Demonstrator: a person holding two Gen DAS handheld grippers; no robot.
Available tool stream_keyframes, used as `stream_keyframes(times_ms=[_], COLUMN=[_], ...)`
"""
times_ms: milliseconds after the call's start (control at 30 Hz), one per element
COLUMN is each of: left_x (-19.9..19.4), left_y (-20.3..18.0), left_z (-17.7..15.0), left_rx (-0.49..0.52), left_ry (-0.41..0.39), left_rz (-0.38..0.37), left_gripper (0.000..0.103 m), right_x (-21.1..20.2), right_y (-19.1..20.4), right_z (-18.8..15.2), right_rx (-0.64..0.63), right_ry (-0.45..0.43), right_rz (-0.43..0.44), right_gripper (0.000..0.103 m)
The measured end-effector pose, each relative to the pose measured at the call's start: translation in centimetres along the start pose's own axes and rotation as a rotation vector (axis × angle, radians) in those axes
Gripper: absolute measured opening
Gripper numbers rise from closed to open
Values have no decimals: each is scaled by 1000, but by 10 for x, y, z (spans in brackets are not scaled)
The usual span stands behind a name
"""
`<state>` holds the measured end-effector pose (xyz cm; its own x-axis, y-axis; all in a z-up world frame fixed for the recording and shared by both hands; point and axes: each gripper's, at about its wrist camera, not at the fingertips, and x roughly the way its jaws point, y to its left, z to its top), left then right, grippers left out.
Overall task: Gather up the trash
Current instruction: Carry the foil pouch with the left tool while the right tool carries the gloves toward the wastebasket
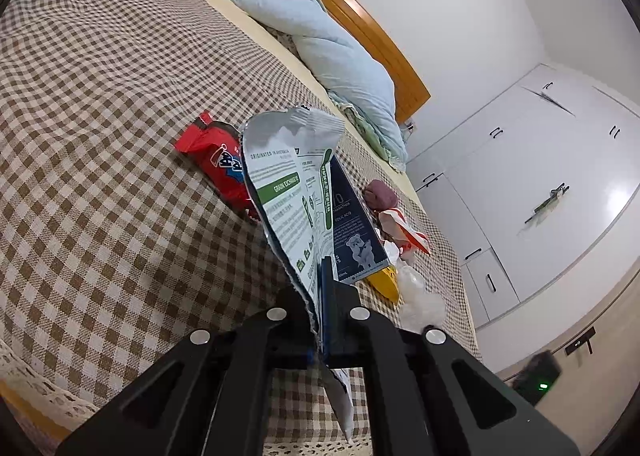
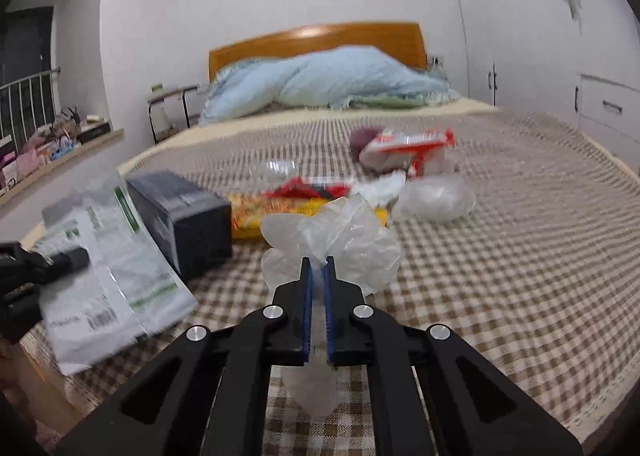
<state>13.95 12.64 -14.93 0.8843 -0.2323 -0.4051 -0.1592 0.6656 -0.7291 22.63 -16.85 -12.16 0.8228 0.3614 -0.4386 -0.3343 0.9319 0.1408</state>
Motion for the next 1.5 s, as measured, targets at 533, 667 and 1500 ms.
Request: stream_keyframes(times_ms=[533,667,1500], left_x=[-10,-8,-43], left_y=[-15,-17,-57], left_z=[-2,-5,-48], left_rx=[65,68,232], left_ry=[-19,-8,27], left_rz=[-2,-2,-171], left_gripper=[0,0,0], right_x=[-38,-44,-110], right_y=[-6,-5,-22], right_z=[7,5,-9], right_rx=[-1,-17,-38], right_ry=[-109,-114,-154], right_rz=[41,38,40], right_gripper=[5,5,5])
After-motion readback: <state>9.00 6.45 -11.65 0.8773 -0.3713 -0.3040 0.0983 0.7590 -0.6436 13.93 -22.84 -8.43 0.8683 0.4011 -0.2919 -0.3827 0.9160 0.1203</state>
